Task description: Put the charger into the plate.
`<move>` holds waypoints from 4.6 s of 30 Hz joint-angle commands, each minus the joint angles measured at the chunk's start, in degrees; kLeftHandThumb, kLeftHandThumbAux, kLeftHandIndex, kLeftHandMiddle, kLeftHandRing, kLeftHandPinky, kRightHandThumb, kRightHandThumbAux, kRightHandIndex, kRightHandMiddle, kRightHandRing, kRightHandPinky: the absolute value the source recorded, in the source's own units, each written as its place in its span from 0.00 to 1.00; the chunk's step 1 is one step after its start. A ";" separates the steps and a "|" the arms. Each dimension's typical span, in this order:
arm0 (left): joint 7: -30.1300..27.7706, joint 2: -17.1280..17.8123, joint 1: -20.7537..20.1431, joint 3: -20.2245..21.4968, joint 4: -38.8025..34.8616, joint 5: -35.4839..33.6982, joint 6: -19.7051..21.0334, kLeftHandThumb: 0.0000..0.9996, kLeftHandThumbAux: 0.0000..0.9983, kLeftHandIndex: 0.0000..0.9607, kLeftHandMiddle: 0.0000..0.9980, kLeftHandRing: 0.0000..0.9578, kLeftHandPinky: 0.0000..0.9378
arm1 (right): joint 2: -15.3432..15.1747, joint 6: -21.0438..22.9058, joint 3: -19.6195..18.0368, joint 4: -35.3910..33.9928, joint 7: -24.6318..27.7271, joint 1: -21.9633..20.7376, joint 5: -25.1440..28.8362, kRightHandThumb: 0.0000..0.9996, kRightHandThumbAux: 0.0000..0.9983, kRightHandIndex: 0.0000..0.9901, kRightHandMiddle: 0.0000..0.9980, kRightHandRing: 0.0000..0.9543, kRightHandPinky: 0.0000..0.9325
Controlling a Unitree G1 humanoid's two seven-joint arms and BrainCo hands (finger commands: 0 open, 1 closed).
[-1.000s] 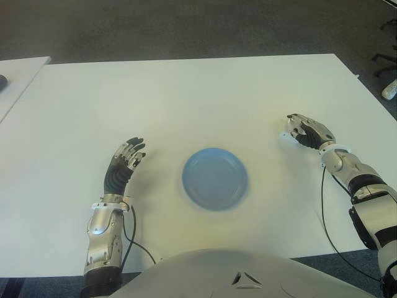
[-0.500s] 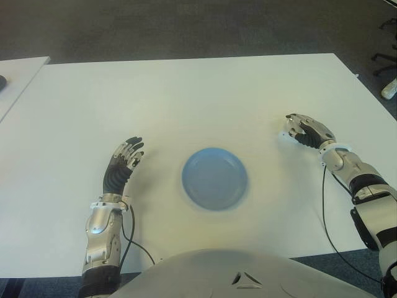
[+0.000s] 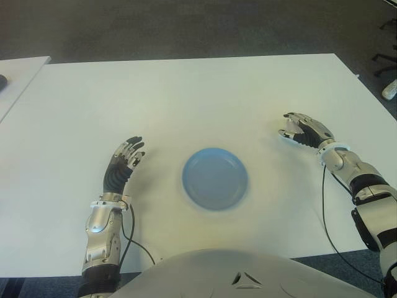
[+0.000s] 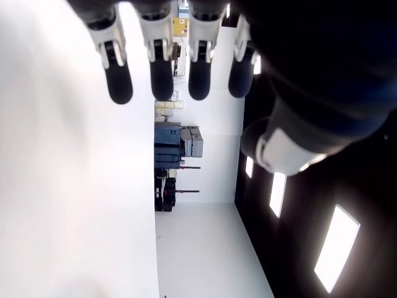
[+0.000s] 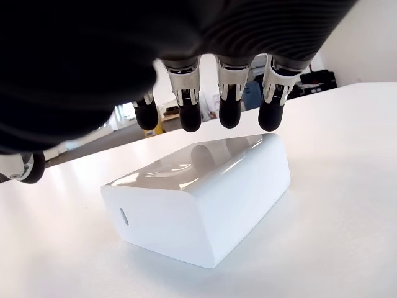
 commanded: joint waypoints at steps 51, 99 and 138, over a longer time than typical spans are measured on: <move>-3.35 1.73 -1.88 1.93 5.07 -2.55 -1.55 0.43 0.66 0.19 0.15 0.15 0.19 | -0.94 7.29 -2.91 -3.09 -1.85 -0.96 0.05 0.17 0.18 0.00 0.00 0.00 0.00; -2.57 2.15 -2.67 2.78 6.44 -0.56 -4.11 0.41 0.67 0.15 0.15 0.16 0.21 | -2.48 8.62 -5.93 -7.59 3.41 1.26 1.64 0.16 0.18 0.00 0.00 0.00 0.00; -0.60 2.13 0.71 3.04 1.29 -0.91 -2.71 0.44 0.58 0.15 0.18 0.20 0.25 | 1.50 10.36 -5.69 -7.87 4.34 4.49 1.98 0.21 0.19 0.00 0.00 0.00 0.00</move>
